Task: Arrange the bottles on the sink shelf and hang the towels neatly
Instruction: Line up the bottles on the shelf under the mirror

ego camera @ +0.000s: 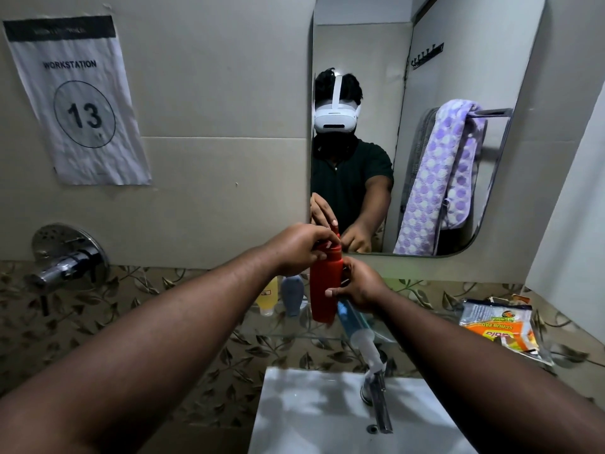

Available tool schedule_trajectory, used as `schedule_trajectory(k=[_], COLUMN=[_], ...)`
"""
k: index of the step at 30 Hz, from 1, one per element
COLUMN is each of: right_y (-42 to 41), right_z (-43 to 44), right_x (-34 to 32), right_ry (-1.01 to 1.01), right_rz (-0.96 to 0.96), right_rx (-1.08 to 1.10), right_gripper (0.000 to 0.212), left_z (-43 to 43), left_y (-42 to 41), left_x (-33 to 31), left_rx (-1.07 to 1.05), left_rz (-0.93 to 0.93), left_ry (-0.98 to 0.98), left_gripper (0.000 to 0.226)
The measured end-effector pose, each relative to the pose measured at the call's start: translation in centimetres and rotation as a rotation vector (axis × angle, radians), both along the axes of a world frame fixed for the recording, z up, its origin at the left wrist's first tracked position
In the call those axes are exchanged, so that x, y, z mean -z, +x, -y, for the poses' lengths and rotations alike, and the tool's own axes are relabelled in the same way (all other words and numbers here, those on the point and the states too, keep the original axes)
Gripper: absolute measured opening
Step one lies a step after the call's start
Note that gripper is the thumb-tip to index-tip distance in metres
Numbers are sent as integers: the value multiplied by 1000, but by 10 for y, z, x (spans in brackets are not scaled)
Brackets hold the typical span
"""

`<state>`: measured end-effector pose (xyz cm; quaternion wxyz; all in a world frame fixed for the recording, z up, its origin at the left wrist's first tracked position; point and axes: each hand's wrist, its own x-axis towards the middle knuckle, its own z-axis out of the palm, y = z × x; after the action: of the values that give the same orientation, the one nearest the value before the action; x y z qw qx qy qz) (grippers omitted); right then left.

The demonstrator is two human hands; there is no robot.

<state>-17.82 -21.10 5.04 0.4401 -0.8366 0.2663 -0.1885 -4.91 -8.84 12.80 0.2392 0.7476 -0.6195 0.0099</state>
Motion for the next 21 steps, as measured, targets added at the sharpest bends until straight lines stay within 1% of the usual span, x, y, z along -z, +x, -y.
schedule_trajectory(k=[5,7,10,16,18,21], right_y=[1,-1,-5,-17,-21,-23], right_z=[3,5,8,5,-2,-9], right_x=[-1,1,-2,-7,-6,5], right_ry=[0,-36,-161,-509,-584,-650], right_rz=[-25,-51,-116,-321,-413,-537], right_rx=[-10,-14,-9,59,90,104], right_gripper=[70,67,61,49,52,69], left_z=[3,3,-1,-7,-8,-10], left_y=[4,5,4,1,-2,-5], left_x=[-2,-3,-4,-5,-6,-5], left_rx=[1,2,15,30,34,42], left_rz=[-17,-14,-28,-50,-36,-14], left_ry=[21,31,35,25,14,-7], left_gripper=[47,47,50,58,61,68])
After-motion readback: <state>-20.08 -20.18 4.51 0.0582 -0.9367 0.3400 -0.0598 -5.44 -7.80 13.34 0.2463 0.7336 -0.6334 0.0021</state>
